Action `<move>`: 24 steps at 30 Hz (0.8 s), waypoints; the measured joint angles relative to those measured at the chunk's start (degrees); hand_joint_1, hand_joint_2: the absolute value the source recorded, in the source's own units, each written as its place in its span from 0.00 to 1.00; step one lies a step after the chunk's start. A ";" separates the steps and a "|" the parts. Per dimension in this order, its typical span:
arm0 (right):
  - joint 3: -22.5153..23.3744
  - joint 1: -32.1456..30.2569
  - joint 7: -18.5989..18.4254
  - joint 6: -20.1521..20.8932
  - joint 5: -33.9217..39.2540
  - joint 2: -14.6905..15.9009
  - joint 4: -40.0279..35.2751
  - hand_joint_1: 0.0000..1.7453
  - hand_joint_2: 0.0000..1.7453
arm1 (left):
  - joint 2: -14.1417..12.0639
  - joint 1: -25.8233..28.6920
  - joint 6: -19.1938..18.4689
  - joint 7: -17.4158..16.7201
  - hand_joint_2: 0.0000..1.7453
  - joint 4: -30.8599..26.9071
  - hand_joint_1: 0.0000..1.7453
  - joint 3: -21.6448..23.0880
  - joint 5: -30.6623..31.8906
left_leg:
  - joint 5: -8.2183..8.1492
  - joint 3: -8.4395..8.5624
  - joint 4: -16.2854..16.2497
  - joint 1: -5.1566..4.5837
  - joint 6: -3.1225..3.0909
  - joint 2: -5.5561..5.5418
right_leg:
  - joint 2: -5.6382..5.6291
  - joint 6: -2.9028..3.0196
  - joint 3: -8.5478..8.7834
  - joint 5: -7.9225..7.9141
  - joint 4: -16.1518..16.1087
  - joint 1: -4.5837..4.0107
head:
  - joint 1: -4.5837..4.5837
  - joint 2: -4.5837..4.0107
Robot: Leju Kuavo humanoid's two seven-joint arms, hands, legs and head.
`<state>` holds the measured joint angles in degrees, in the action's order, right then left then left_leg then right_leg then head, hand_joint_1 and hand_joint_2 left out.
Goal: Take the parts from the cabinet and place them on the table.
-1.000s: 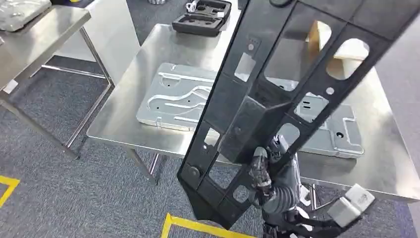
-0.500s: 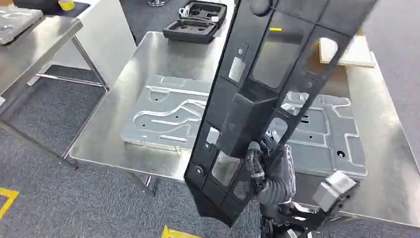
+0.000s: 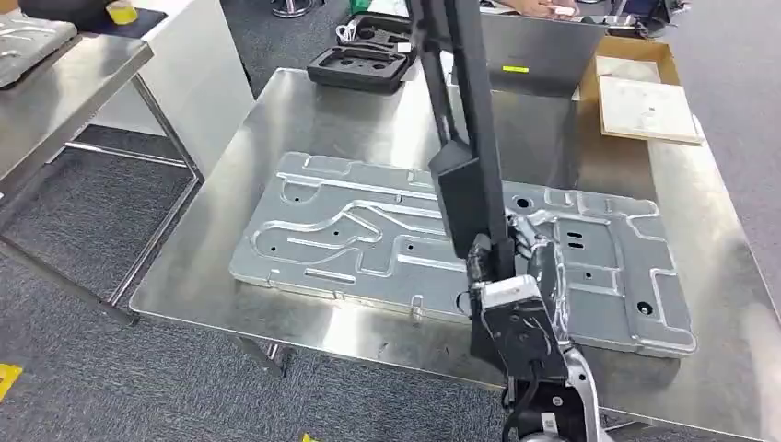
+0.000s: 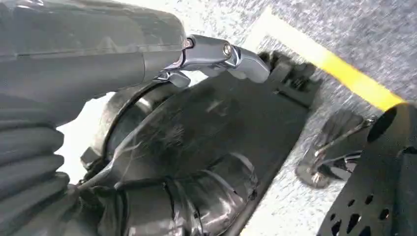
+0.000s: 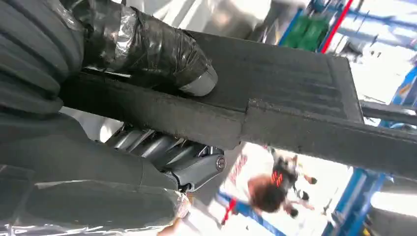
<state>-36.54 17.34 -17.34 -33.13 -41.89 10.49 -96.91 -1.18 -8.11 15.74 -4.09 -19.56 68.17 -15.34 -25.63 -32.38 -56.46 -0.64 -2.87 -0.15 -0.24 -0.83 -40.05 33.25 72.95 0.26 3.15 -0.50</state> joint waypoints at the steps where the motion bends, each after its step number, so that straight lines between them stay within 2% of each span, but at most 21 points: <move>1: 0.17 0.49 -2.12 1.58 -2.25 0.81 0.13 1.00 1.00 | 0.00 0.00 -0.20 0.00 1.00 0.00 0.00 0.00 0.31 | -0.19 0.08 -0.06 0.07 0.01 0.00 | 0.01 -0.28 -1.86 0.53 2.84 0.22 | 0.09 0.00; 2: 0.33 1.29 -4.55 4.20 -5.42 1.65 0.30 1.00 1.00 | -0.09 0.01 -0.26 0.00 1.00 0.00 0.00 0.00 0.50 | -0.39 0.17 -0.21 0.23 0.11 0.00 | 0.04 -0.59 -2.65 -0.30 3.27 0.50 | 0.02 0.00; 3: 0.35 2.41 -6.64 6.91 -8.51 2.58 0.50 1.00 1.00 | -0.13 -0.03 -0.33 0.00 1.00 0.00 0.00 0.00 0.68 | -0.73 0.28 -0.54 0.44 0.26 -0.03 | 0.06 -0.96 -1.98 -2.56 0.90 0.89 | 0.09 0.00; 5: 0.61 4.47 -9.54 10.53 -13.62 4.45 0.79 1.00 1.00 | -0.13 -0.24 -0.39 0.07 1.00 0.00 0.00 0.00 1.03 | -1.73 0.44 -1.73 1.00 0.86 -0.21 | 0.15 -1.84 1.89 -8.18 -8.22 1.67 | 0.02 0.00; 6: 0.92 5.14 -10.00 11.20 -14.76 5.15 0.98 1.00 1.00 | -0.22 -0.25 -0.41 0.09 1.00 0.00 0.00 0.00 1.09 | -2.40 0.13 -2.41 1.05 1.44 -0.27 | 0.10 -2.32 2.97 -8.05 -10.73 1.81 | -0.04 0.00; 7: 1.00 5.87 -10.22 11.58 -15.27 5.64 1.07 1.00 1.00 | -0.28 -0.47 -0.41 0.09 1.00 0.00 0.00 0.02 1.16 | -2.93 -0.35 -3.59 0.71 1.99 -0.45 | -0.14 -1.85 3.67 -7.42 -11.98 1.43 | -0.50 0.00; 8: 1.07 6.23 -10.31 11.64 -15.40 6.03 1.20 1.00 1.00 | -0.31 -0.49 -0.41 0.09 1.00 0.00 0.00 0.02 1.18 | -2.79 -0.57 -3.22 0.72 2.16 -0.44 | -0.20 -1.01 3.27 -7.45 -11.33 1.38 | -0.31 0.00; 10: 1.09 6.31 -10.57 11.62 -15.55 6.66 1.36 1.00 1.00 | -0.39 -0.46 -0.44 0.11 1.00 0.00 0.00 0.02 1.20 | -2.71 -0.46 -3.13 0.76 2.32 -0.39 | -0.36 -0.58 3.03 -7.43 -11.32 1.20 | 0.18 0.00; 11: 1.09 6.50 -10.59 11.62 -15.55 6.95 1.38 1.00 1.00 | -0.42 -0.54 -0.48 0.11 1.00 0.00 0.00 0.02 1.20 | -2.99 -0.43 -3.19 0.79 2.52 -0.39 | -0.34 -0.07 3.14 -7.41 -11.48 1.45 | 0.15 0.00; 12: 1.11 6.78 -10.63 11.69 -15.66 7.19 1.38 1.00 1.00 | -0.42 -0.58 -0.48 0.11 1.00 0.00 0.00 0.02 1.20 | -4.04 -0.97 -4.49 0.86 2.81 -0.21 | -0.28 0.35 3.44 -7.36 -11.60 1.48 | 0.22 0.00; 13: 1.14 7.11 -10.90 12.40 -16.28 7.36 1.38 1.00 1.00 | -0.42 -0.61 -0.54 0.18 1.00 -0.02 0.00 0.02 1.27 | -5.58 -2.33 -7.44 0.85 3.00 -0.16 | -0.24 0.52 3.58 -7.29 -11.64 1.48 | 0.52 0.00; 15: 1.11 8.20 -11.45 16.60 -18.73 7.95 1.51 1.00 1.00 | -0.42 -0.67 -0.85 0.35 1.00 -0.02 0.00 0.02 1.44 | -8.92 -6.90 -16.27 0.88 3.12 -0.16 | -0.21 0.79 3.66 -7.16 -11.64 1.25 | 0.55 0.00; 16: 1.11 8.86 -11.69 19.61 -20.28 8.52 1.73 1.00 1.00 | -0.42 -0.69 -1.01 0.42 1.00 -0.02 0.00 0.02 1.53 | -9.67 -8.80 -19.53 0.86 3.04 -0.16 | -0.21 0.87 3.71 -7.10 -11.64 1.07 | 0.52 0.00; 17: 1.09 9.64 -11.81 22.71 -21.62 9.09 2.05 1.00 1.00 | -0.42 -0.77 -1.18 0.46 1.00 -0.02 0.00 0.02 1.55 | -9.33 -9.87 -20.84 0.85 2.87 -0.16 | -0.22 0.95 3.77 -7.05 -11.64 0.90 | 0.53 0.00; 18: 1.07 10.54 -11.88 25.75 -22.84 9.77 2.56 1.00 1.00 | -0.46 -0.81 -1.40 0.52 1.00 -0.02 0.00 0.02 1.60 | -7.57 -9.58 -19.42 0.76 2.46 -0.17 | -0.26 0.99 3.93 -7.02 -11.64 0.76 | 0.52 0.00; 19: 1.07 11.58 -11.88 28.57 -24.03 10.55 3.14 1.00 1.00 | -0.50 -0.84 -1.57 0.57 1.00 -0.02 0.00 0.02 1.62 | -5.07 -8.14 -15.78 0.58 1.99 -0.19 | -0.28 1.13 4.12 -6.93 -11.64 0.67 | 0.48 0.00; 20: 1.05 12.87 -11.86 30.91 -25.30 11.45 3.80 1.00 1.00 | -0.52 -0.85 -1.83 0.68 1.00 -0.02 0.00 0.00 1.73 | -1.98 -5.73 -10.35 0.34 1.46 -0.18 | -0.33 1.17 4.35 -6.87 -11.65 0.63 | 0.50 0.00; 21: 1.05 13.95 -11.84 32.48 -26.44 12.07 4.26 1.00 1.00 | -0.55 -0.90 -2.03 0.72 1.00 -0.02 0.00 0.00 1.84 | 0.07 -3.79 -5.94 0.05 1.03 -0.19 | -0.33 1.17 4.46 -6.83 -11.69 0.69 | 0.50 0.00; 22: 1.05 15.14 -11.77 34.57 -27.79 12.67 4.87 1.00 1.00 | -0.61 -0.95 -2.21 0.83 1.00 -0.02 0.00 0.00 1.97 | -0.88 -3.12 -4.66 -0.17 0.91 -0.19 | -0.34 1.06 4.38 -6.87 -11.86 0.61 | 0.37 0.00; 23: 0.96 16.30 -11.75 36.04 -28.89 13.27 5.64 1.00 1.00 | -0.61 -0.99 -2.21 0.92 1.00 -0.02 0.00 0.00 2.10 | -0.68 -2.49 -3.10 -0.56 0.87 -0.24 | -0.40 0.83 4.10 -7.02 -11.88 0.65 | 0.55 0.00; 24: 0.79 17.03 -11.73 37.15 -29.65 13.92 6.60 1.00 1.00 | -0.61 -1.01 -2.21 1.03 1.00 -0.02 0.00 0.00 2.21 | -0.73 -2.74 -3.22 -0.63 0.77 -0.30 | -0.35 0.40 4.00 -7.29 -12.20 0.81 | 0.57 0.00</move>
<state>-35.76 34.37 -29.07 4.02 -71.54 24.42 -90.32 -1.79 -9.12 13.53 -3.06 -19.58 68.17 -13.14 -26.36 -35.12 -59.67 -1.27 -2.10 -0.45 -0.59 -0.42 -36.05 25.95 60.75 1.07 3.72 -0.50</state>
